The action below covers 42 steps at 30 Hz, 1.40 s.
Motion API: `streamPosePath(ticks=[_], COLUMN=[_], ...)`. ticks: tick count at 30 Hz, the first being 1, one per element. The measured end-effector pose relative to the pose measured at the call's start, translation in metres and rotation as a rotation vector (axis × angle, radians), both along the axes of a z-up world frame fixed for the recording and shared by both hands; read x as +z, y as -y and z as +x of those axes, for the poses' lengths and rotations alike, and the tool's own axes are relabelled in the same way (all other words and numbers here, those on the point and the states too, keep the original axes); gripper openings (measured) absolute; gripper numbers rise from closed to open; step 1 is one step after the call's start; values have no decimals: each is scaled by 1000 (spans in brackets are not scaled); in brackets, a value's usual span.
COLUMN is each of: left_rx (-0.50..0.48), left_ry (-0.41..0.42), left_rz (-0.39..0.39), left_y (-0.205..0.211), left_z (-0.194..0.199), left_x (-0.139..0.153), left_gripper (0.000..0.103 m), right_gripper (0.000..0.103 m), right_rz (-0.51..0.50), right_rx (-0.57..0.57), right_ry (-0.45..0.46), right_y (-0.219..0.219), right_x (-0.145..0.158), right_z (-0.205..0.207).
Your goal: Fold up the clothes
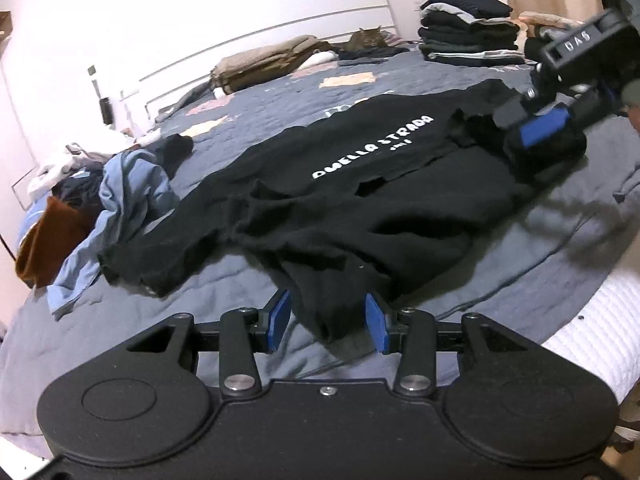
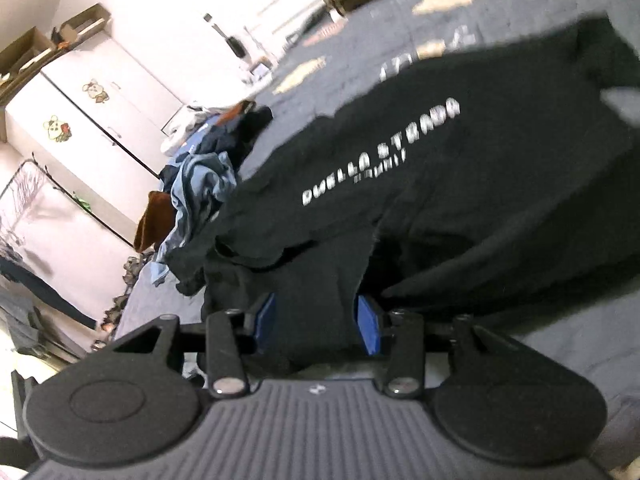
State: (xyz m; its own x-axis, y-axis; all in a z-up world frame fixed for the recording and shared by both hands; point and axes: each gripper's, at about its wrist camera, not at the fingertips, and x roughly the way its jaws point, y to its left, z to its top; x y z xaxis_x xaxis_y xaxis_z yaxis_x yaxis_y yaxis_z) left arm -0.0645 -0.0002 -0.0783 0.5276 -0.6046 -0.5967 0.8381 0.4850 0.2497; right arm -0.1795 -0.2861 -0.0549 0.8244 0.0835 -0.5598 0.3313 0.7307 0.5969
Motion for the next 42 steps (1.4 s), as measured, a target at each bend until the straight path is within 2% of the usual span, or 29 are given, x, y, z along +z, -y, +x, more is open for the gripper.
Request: streamPosePath(ticks=[4,7,9,11,14,16,20,24,29,36,42], left_rx=[0,6,10,1,-37,-63,-116,-174,-208,-208,-178], left_ry=[-5,-9,-16,-23,-78,-111,-213,-305,-334,-386,-431], left_rz=[-9,-12,-11,-19,-72,-105,-201,-269,-250,-218,-203], left_y=[2,2,3,3,6,9,28,57,97,141,166], left_z=[1,2,3,3,2,0,-3,-8,-16,-21,-18], left_x=[1,2,3,5,12,16,26,30,23,11,4], left_gripper=[42,42,42,42,42,42,43,43,43,43,43], right_gripper=[44,44,44,44,44,44,45,45,45,45,48], right_rz=[-129,-178,-225,-299,-422,-454,-493,-492,-476,-455,-487], right_rx=[-62,-119,-116,-67,67,131,210,168,79,-38,-26], right_ry=[29,-17,-31,-41,-63,-65,-95,-122,-126,-114,-86], right_y=[15,36,45,47,39,34,22,31,56,91,106], right_x=[12,12,16,22,27,27,21,17,15,12,13], right_z=[-6,-10,-13,-16,-18,-21,-24,-34,-54,-85,-93])
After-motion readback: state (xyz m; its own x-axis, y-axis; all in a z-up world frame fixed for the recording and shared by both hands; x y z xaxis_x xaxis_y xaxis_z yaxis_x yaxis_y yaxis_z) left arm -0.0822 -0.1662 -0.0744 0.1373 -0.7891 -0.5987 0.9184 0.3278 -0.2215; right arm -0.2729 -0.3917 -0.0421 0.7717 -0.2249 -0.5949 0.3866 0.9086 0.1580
